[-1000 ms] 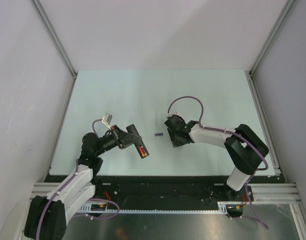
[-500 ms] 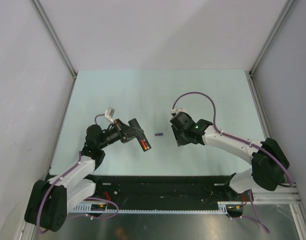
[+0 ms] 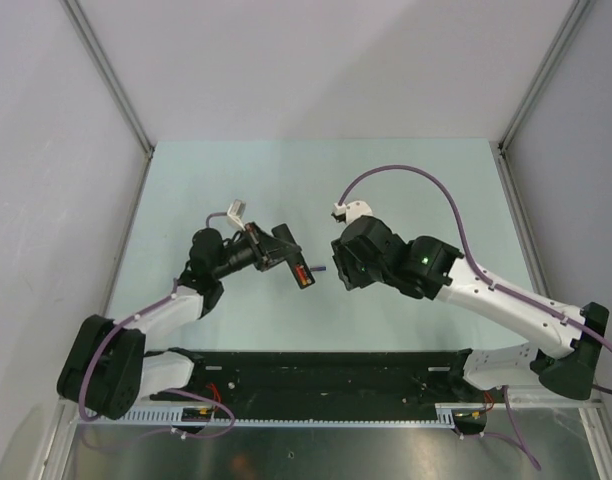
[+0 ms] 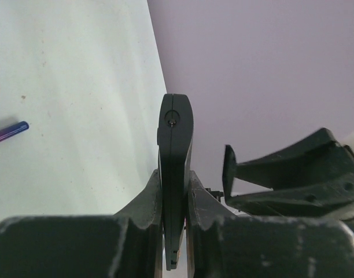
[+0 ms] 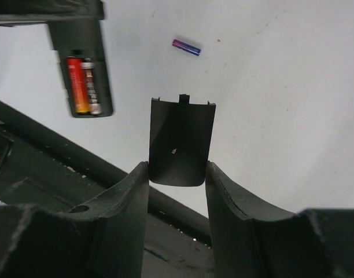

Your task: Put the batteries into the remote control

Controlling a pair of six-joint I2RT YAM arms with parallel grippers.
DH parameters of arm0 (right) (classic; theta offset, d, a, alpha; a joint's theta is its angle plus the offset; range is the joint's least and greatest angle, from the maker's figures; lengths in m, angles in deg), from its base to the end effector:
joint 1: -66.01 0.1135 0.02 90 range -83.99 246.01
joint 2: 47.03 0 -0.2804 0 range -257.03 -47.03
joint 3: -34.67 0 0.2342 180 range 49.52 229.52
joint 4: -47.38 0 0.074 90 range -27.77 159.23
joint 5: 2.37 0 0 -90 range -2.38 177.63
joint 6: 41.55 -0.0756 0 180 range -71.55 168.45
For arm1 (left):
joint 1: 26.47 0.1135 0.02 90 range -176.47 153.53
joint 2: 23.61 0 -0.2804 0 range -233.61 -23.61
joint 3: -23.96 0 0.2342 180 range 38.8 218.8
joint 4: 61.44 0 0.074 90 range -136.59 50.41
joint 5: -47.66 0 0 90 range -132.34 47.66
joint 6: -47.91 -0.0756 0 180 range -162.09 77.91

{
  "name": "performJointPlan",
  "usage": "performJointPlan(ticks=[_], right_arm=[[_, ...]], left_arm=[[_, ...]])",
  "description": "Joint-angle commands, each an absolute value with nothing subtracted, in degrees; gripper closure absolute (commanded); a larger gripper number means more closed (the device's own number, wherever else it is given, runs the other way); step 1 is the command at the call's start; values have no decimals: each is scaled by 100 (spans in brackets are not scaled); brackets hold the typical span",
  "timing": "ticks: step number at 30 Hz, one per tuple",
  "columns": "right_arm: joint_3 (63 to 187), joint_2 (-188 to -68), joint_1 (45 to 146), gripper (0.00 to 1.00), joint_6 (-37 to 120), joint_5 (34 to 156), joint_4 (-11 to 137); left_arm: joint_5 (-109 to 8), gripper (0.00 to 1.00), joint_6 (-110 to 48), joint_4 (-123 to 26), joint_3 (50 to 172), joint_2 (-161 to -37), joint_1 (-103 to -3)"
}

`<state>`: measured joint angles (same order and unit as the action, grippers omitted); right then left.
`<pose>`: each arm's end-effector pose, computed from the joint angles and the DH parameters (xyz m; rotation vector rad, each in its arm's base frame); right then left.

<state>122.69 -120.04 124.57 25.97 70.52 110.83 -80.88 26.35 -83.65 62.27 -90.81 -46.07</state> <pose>0.1553 0.2113 0.3329 -0.6096 2.3116 0.3155 0.2184 -0.1278 0.2434 -0.2462 1.9651 -1.6446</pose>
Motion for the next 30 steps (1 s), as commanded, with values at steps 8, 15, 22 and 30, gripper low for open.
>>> performJointPlan(ticks=[8,15,22,30], right_arm=[[12792,-12121,12814,79,2401,7127,11312],[12792,-12358,12832,79,2393,7198,11162],[12792,-12472,12832,79,2366,7172,11030],[12792,-12596,12832,79,2393,7225,10978]], left_arm=[[-7697,100,2751,-9264,6859,-9945,-5187],[-7495,100,3076,-9589,7035,-10306,-5486],[-7547,100,3323,-9827,7150,-10421,-5627],[-7556,100,3428,-9967,7141,-10430,-5750]])
